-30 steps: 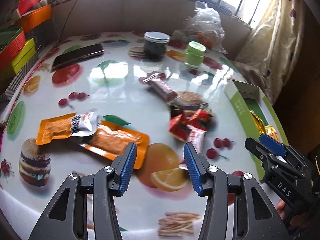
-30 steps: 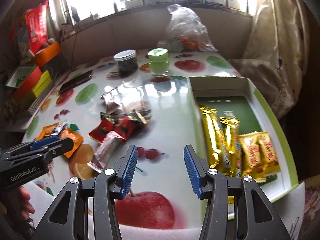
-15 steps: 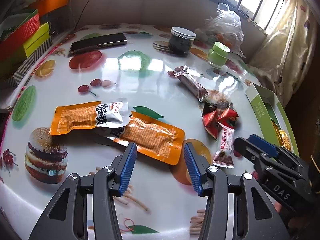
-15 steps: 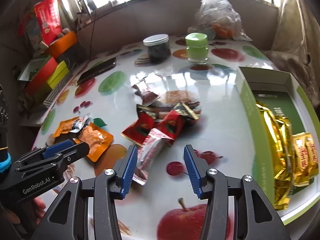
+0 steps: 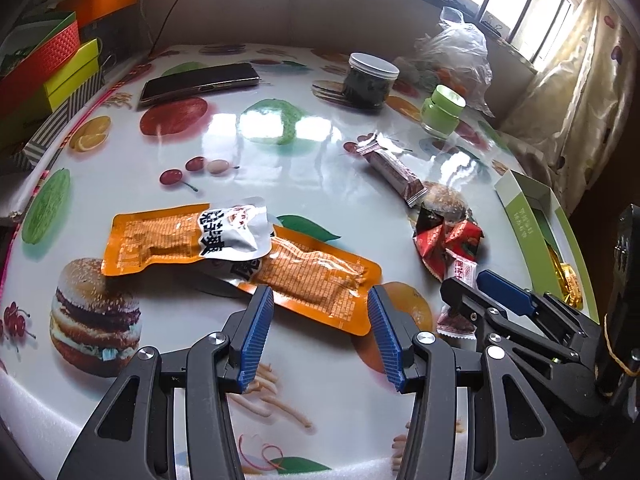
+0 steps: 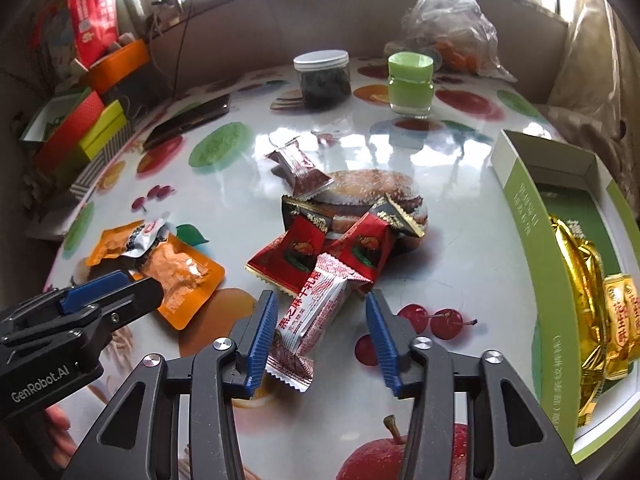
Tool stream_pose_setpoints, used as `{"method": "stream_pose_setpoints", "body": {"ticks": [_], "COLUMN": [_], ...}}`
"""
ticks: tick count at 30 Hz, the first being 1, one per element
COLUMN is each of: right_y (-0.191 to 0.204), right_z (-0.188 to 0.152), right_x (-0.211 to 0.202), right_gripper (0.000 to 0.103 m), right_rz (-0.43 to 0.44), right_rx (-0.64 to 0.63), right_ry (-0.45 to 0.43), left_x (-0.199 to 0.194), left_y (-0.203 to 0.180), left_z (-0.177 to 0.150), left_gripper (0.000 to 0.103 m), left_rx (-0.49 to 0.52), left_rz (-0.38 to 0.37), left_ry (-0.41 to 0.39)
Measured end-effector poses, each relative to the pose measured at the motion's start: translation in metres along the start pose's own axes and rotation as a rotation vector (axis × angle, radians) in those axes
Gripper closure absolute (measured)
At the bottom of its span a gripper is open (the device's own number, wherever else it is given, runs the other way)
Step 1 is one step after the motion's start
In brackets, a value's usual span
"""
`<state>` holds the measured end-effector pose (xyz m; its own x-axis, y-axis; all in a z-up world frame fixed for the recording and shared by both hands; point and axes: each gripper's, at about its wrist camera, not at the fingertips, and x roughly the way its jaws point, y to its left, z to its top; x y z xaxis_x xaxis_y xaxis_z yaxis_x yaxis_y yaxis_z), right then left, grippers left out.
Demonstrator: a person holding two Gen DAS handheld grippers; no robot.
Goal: Organize snacks
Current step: 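Grasp a white-red milk candy stick with right tool while left tool approaches red candy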
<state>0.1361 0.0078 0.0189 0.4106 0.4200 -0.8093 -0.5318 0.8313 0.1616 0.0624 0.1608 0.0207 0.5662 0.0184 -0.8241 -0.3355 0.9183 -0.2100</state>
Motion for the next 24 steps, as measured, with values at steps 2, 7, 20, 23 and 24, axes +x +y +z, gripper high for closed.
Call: {"method": "stream_pose_setpoints", "body": {"ticks": [2, 7, 20, 23, 24], "right_y": [-0.001, -0.004, -0.021, -0.025, -0.028], "right_z": [0.000, -0.001, -0.006, -0.009, -0.010], "right_x": [0.000, -0.005, -0.026, -0.030, -0.031], "right_gripper": [0.072, 0.084, 0.085, 0.085, 0.085], "right_rz": [-0.005, 0.002, 0.003, 0.003, 0.002], "right_rx": [-0.004, 0.001, 0.023, 0.033, 0.039], "right_ry": [0.001, -0.004, -0.039, -0.046, -0.046], "left_x": [0.001, 0.004, 0.016, 0.022, 0.026], "left_y": [-0.002, -0.009, -0.045, -0.054, -0.057], "left_z": [0.001, 0.005, 0.023, 0.028, 0.030], "left_gripper": [0.053, 0.053, 0.053, 0.053, 0.053], "left_rx": [0.003, 0.015, 0.093, 0.111, 0.115], "left_rz": [-0.002, -0.015, -0.050, -0.054, -0.058], "left_ry": [0.003, 0.008, 0.016, 0.023, 0.027]}}
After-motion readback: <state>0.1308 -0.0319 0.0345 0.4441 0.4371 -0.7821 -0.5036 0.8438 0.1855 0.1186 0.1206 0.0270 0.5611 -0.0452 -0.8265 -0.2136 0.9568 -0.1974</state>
